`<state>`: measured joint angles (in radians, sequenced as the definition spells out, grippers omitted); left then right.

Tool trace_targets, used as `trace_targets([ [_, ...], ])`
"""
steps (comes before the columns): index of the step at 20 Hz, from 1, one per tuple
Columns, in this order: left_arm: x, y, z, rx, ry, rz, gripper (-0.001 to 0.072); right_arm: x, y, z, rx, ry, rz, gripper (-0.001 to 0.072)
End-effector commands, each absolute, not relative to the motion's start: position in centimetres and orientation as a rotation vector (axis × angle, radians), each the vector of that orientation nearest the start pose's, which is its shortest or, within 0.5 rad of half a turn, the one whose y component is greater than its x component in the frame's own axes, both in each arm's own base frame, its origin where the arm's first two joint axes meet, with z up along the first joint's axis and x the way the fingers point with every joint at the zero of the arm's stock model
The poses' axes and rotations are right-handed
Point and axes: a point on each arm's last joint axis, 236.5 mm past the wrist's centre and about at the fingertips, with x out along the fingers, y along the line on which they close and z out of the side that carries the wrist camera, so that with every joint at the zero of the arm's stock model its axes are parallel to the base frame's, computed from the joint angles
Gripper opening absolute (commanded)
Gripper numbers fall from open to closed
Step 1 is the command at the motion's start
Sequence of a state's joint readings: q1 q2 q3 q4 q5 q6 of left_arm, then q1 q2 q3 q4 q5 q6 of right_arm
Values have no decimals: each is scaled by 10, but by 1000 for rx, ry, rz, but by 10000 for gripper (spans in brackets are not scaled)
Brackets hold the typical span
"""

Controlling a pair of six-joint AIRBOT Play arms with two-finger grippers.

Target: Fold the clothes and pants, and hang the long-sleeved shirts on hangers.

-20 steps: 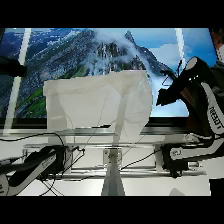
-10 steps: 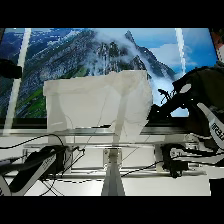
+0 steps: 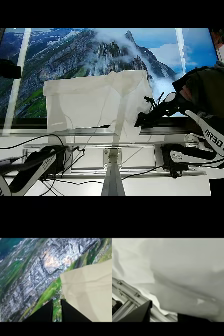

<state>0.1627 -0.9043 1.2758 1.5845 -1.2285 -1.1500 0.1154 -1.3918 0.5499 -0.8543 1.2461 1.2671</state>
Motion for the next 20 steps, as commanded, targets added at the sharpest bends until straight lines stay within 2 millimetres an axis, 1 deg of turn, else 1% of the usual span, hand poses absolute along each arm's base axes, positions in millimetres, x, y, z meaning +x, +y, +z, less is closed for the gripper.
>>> trace_targets([
  [1, 345, 60, 186, 334, 875, -18, 106, 172, 175, -123, 483, 1856, 544, 240],
  [2, 345, 60, 186, 334, 875, -18, 49, 181, 177, -117, 475, 1821, 553, 159],
  [3, 345, 60, 186, 334, 876, -18, 10, 191, 178, -109, 466, 1783, 565, 116],
  [4, 345, 60, 185, 334, 878, -19, 10, 202, 180, -99, 454, 1735, 578, 108],
  [5, 346, 61, 184, 335, 877, -19, 10, 214, 182, -88, 440, 1682, 591, 55],
  [6, 347, 61, 182, 335, 876, -18, 10, 228, 183, -75, 427, 1616, 599, 20],
  [7, 349, 61, 178, 335, 873, -18, 10, 242, 184, -64, 417, 1547, 597, 10],
  [8, 349, 62, 170, 333, 883, -17, 9, 258, 184, -51, 415, 1471, 581, 10],
  [9, 346, 66, 155, 317, 915, -15, 8, 272, 182, -40, 417, 1399, 559, 9],
  [10, 339, 71, 136, 281, 959, -11, 7, 285, 181, -29, 411, 1324, 546, 10],
  [11, 329, 75, 112, 207, 1011, -11, 6, 295, 179, -20, 407, 1270, 535, 10],
  [12, 318, 76, 89, 114, 1060, -19, 6, 300, 178, -15, 406, 1234, 529, 10],
  [14, 296, 69, 51, -113, 1114, -73, 6, 301, 178, -13, 405, 1226, 528, 9],
  [15, 288, 63, 40, -242, 1111, -110, 6, 301, 179, -13, 405, 1225, 529, 10],
  [16, 282, 58, 33, -363, 1092, -133, 5, 301, 179, -13, 405, 1225, 528, 10],
  [17, 278, 60, 27, -480, 1065, -122, 5, 301, 178, -13, 405, 1225, 528, 10],
  [18, 271, 66, 17, -545, 1066, -89, 6, 301, 178, -13, 405, 1224, 529, 10],
  [20, 248, 81, -7, -582, 1136, -28, 9, 302, 178, -13, 397, 1219, 532, 10],
])
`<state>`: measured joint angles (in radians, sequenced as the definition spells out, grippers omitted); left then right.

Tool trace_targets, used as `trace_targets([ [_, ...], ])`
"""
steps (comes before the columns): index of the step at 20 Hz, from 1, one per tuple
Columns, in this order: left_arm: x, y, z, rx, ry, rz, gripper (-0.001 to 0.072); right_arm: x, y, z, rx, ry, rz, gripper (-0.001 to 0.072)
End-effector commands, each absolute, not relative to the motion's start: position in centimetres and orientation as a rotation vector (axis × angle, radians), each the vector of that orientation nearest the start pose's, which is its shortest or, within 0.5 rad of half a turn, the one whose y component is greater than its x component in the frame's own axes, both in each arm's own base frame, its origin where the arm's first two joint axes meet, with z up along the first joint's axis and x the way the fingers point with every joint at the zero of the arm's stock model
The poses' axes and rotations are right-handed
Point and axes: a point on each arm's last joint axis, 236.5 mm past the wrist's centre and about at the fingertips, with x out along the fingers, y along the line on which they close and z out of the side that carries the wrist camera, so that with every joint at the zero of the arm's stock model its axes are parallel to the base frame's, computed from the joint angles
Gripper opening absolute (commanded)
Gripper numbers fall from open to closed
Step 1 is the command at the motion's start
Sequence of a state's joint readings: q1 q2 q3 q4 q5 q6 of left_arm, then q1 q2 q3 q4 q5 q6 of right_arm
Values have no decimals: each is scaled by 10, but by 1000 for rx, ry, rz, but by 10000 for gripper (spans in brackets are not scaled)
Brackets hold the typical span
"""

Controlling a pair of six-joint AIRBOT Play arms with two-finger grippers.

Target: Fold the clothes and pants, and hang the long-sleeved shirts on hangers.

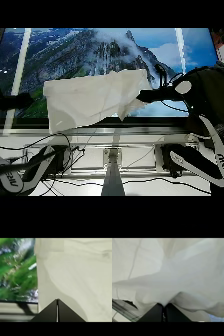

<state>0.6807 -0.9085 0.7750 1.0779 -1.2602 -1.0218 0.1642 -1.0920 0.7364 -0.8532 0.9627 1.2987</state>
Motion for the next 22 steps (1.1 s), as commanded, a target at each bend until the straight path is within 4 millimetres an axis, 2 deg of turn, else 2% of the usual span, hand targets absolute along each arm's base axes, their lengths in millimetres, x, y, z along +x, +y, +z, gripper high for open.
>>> trace_targets([
  [1, 234, 86, -17, -574, 1193, -10, 78, 303, 178, -13, 395, 1213, 531, 10],
  [3, 212, 85, -32, -561, 1308, -17, 502, 308, 177, -12, 397, 1196, 521, 10],
  [4, 205, 79, -37, -586, 1353, -43, 549, 309, 177, -12, 397, 1190, 518, 10],
  [8, 190, 62, -61, -703, 1477, -121, 548, 308, 178, -11, 406, 1194, 523, 10],
  [12, 181, 59, -81, -759, 1560, -150, 548, 313, 177, -10, 407, 1173, 511, 10],
  [17, 131, 73, -106, -635, 1748, -89, 542, 313, 177, -10, 409, 1174, 513, 10],
  [18, 132, 72, -113, -630, 1732, -86, 521, 313, 177, -10, 411, 1175, 512, 10],
  [22, 155, 52, -132, -712, 1592, -78, 519, 313, 178, -9, 419, 1177, 514, 10],
])
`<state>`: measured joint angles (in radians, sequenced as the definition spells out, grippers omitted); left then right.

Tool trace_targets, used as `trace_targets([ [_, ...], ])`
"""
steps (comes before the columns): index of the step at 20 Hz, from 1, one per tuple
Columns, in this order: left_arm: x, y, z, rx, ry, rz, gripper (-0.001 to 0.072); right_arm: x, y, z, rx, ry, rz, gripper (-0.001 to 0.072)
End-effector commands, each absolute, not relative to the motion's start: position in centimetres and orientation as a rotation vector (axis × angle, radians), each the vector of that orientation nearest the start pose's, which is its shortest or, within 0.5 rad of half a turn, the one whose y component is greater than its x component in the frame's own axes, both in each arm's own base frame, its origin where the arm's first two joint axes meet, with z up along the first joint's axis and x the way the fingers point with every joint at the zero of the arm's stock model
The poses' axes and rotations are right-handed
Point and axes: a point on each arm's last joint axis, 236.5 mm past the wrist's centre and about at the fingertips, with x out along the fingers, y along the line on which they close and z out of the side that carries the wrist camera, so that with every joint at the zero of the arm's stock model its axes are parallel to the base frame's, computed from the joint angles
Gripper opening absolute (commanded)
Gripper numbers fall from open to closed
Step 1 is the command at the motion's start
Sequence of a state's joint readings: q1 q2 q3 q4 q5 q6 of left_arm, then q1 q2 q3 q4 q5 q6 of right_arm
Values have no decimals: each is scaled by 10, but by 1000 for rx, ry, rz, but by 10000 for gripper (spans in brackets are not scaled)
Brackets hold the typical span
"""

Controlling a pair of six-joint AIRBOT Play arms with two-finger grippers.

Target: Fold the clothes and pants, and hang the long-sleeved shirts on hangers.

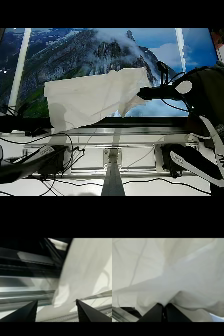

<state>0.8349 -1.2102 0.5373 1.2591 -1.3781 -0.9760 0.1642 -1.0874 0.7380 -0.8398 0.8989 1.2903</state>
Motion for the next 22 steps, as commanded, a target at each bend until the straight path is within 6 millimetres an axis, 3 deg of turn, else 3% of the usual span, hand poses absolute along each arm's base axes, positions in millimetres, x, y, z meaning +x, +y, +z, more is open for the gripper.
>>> trace_targets([
  [1, 159, 51, -134, -726, 1571, -69, 519, 313, 178, -9, 419, 1177, 515, 10],
  [4, 167, 37, -128, -770, 1554, -111, 328, 313, 178, -9, 418, 1174, 513, 10],
  [5, 165, 30, -126, -758, 1574, -143, 327, 313, 178, -9, 417, 1173, 513, 10],
  [6, 165, 21, -125, -733, 1597, -182, 273, 314, 178, -9, 416, 1172, 513, 10],
  [8, 166, 4, -123, -668, 1632, -257, 12, 314, 177, -10, 408, 1172, 513, 10],
  [11, 178, -11, -110, -557, 1647, -372, 9, 314, 177, -7, 407, 1165, 515, 10],
  [13, 205, -11, -83, -501, 1583, -461, 9, 319, 178, 3, 393, 1135, 527, 10],
  [18, 300, 22, -2, -381, 1289, -447, 9, 345, 182, 46, 362, 1020, 562, 10],
  [22, 361, 56, 17, -317, 1067, -288, 9, 370, 181, 65, 400, 916, 526, 9],
])
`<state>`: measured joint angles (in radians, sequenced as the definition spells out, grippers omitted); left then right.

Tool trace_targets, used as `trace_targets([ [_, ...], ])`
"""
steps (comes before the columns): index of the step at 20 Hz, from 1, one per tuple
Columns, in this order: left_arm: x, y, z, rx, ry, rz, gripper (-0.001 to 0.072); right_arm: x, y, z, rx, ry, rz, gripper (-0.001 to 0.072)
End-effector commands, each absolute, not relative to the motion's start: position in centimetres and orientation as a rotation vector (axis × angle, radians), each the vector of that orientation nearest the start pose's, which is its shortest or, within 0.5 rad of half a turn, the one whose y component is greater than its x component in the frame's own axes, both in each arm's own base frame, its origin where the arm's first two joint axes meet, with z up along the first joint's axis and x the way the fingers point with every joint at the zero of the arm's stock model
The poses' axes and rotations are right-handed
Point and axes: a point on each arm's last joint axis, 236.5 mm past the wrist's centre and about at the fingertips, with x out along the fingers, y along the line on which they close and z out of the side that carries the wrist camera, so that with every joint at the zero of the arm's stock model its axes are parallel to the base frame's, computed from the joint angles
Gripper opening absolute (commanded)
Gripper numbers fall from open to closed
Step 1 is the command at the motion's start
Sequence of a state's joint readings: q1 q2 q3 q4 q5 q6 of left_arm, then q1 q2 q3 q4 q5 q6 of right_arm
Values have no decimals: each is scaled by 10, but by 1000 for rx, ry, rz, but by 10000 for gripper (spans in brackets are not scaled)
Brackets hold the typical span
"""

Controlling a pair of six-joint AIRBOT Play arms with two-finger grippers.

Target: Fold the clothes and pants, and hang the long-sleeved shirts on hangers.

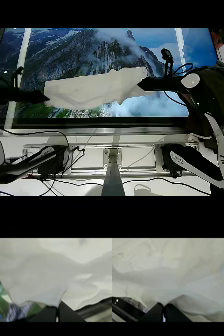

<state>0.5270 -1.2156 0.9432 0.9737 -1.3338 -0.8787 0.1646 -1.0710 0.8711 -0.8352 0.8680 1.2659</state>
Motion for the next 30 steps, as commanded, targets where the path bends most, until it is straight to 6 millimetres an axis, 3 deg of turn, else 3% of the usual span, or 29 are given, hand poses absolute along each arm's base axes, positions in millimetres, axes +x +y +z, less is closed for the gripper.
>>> trace_targets([
  [1, 371, 65, 17, -303, 1032, -248, 9, 381, 181, 66, 413, 881, 506, 9],
  [5, 407, 82, 10, -369, 933, -136, 9, 435, 175, 55, 451, 726, 363, 9],
  [10, 449, 49, -22, -558, 893, -157, 9, 494, 166, 29, 505, 661, 246, 10],
  [12, 462, 39, -37, -544, 880, -162, 10, 514, 165, 18, 502, 653, 222, 16],
  [13, 466, 35, -43, -494, 878, -179, 89, 521, 166, 12, 501, 658, 219, 168],
  [14, 467, 31, -45, -446, 876, -205, 392, 525, 167, 10, 498, 660, 220, 468],
  [15, 467, 30, -44, -427, 872, -215, 720, 527, 168, 11, 485, 657, 225, 578],
  [19, 463, 58, -26, -442, 834, -170, 686, 524, 169, 15, 351, 663, 272, 577],
  [21, 441, 75, -36, -484, 915, -144, 685, 521, 171, 13, 336, 681, 285, 577],
  [23, 404, 92, -62, -460, 1079, -122, 686, 515, 175, 8, 335, 715, 301, 576],
  [26, 381, 81, -83, -555, 1191, -177, 683, 507, 181, 0, 332, 762, 324, 576],
  [30, 402, 52, -99, -602, 1134, -302, 676, 487, 190, -16, 278, 855, 388, 564],
])
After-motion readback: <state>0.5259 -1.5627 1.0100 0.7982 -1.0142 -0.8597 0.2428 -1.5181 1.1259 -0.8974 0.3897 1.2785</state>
